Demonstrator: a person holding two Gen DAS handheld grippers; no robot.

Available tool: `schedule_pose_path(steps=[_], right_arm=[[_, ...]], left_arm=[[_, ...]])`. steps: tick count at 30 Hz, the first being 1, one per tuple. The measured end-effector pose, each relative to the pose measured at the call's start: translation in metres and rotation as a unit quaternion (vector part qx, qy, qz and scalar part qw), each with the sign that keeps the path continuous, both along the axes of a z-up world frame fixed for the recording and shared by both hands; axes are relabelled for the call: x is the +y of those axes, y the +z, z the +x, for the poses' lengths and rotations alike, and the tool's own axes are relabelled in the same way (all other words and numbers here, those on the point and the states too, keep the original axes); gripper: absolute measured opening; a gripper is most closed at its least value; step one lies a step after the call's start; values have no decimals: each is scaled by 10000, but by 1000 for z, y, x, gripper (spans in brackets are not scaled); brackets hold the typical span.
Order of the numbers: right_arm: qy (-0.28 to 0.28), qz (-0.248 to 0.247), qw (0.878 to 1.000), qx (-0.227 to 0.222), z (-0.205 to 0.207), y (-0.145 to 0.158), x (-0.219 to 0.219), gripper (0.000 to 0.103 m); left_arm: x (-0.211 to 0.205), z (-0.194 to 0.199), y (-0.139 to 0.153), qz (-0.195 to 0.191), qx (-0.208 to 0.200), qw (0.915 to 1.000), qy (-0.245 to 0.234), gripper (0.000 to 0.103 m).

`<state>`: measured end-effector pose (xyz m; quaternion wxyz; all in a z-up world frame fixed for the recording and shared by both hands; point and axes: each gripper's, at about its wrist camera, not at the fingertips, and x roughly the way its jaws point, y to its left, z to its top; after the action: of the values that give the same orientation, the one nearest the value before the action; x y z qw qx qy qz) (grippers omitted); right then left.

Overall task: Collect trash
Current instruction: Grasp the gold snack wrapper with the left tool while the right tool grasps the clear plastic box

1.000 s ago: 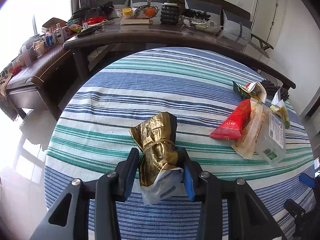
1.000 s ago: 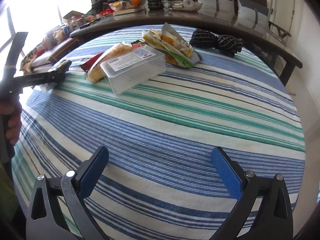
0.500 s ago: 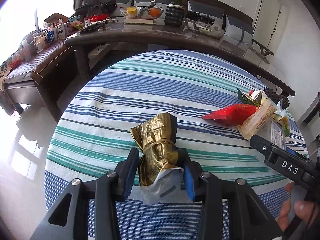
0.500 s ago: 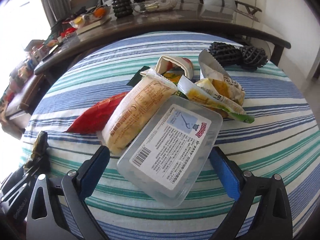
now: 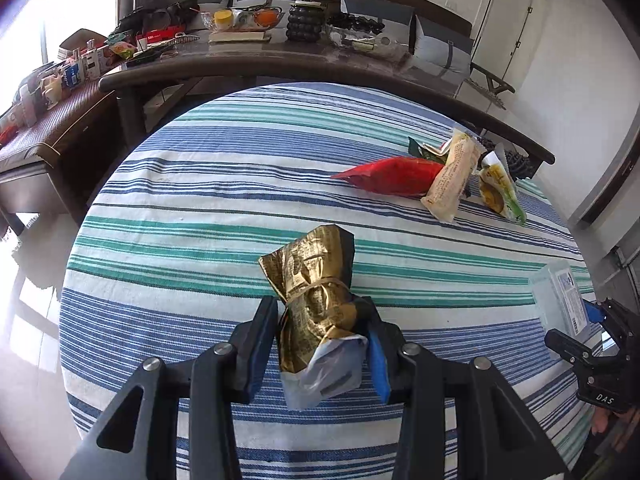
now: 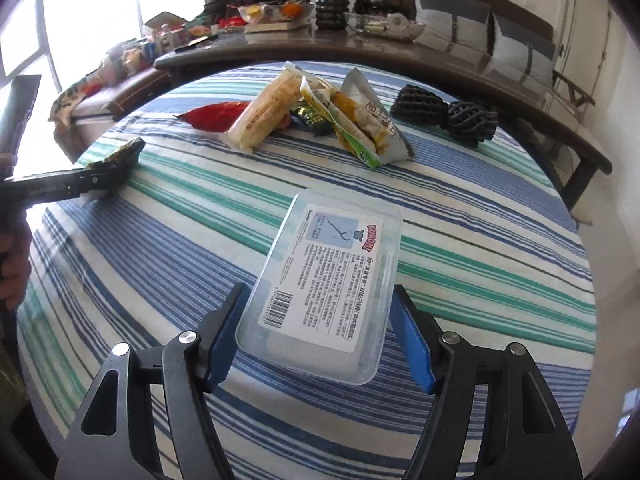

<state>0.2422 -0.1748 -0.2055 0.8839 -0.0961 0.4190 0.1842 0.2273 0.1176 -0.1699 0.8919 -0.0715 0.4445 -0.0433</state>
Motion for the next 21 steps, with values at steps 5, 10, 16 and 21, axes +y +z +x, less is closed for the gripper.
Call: schedule_pose_path(steps=[5, 10, 16, 21], right_arm=[[-222, 246, 9994, 77, -6, -4, -46, 71], [-433, 445, 9976, 290, -3, 1, -63, 73], [-508, 468, 9964, 497, -9, 6, -74, 85], [-537, 423, 9966, 462, -5, 12, -74, 87]], left_arm=[[-52, -23, 1, -90, -95, 9983, -563, 44], [-87, -25, -3, -33, -88, 9957, -920, 62], [-91, -25, -3, 220, -66, 9925, -1197, 65], [-84, -23, -2, 171, -40, 9932, -1150, 65]])
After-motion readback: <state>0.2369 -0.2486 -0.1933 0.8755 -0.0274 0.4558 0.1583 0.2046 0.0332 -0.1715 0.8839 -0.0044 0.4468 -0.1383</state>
